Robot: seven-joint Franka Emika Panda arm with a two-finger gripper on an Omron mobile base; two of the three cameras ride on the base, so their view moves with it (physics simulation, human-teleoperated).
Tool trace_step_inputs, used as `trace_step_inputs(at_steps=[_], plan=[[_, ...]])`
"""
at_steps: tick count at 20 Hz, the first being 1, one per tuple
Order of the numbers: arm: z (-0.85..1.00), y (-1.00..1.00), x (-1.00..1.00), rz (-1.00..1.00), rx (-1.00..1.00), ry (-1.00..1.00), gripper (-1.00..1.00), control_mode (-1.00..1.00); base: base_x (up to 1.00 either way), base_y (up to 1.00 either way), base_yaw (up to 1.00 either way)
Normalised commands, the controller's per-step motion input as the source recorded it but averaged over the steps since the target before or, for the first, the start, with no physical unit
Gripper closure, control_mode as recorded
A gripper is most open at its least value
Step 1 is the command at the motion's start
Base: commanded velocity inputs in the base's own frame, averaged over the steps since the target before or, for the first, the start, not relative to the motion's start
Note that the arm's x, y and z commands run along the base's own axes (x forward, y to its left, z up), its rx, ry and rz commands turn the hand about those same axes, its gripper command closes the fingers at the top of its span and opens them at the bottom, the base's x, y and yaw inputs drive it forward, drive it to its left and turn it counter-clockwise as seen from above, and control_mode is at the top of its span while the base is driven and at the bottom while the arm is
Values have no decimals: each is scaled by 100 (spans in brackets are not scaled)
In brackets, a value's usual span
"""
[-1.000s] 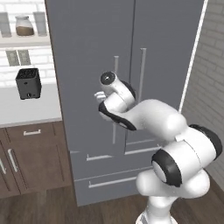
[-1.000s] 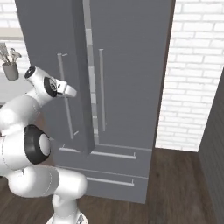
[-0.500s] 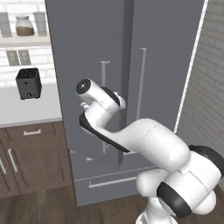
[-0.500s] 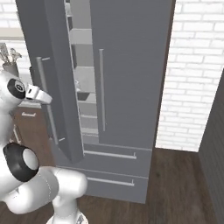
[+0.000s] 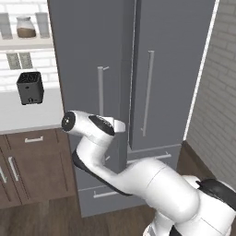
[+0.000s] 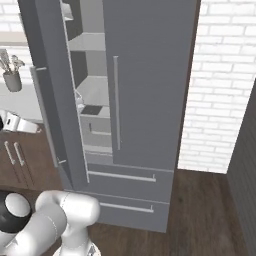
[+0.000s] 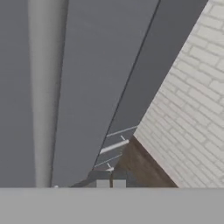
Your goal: Take the strawberry from the fridge and place it on top of the pancake, located on the dining counter.
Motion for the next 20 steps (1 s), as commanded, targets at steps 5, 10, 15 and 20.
trace_step_inputs(at_steps=[5, 10, 15, 20], plan=[[0, 0, -39, -2, 0, -1, -100, -100, 0, 0, 0], [1, -16, -40, 0, 3, 0, -100, -100, 0, 0, 0], [0, -100, -31, 5, 59, 2, -100, -100, 0, 0, 0], [17, -100, 10, 18, 77, 0, -100, -100, 0, 0, 0]])
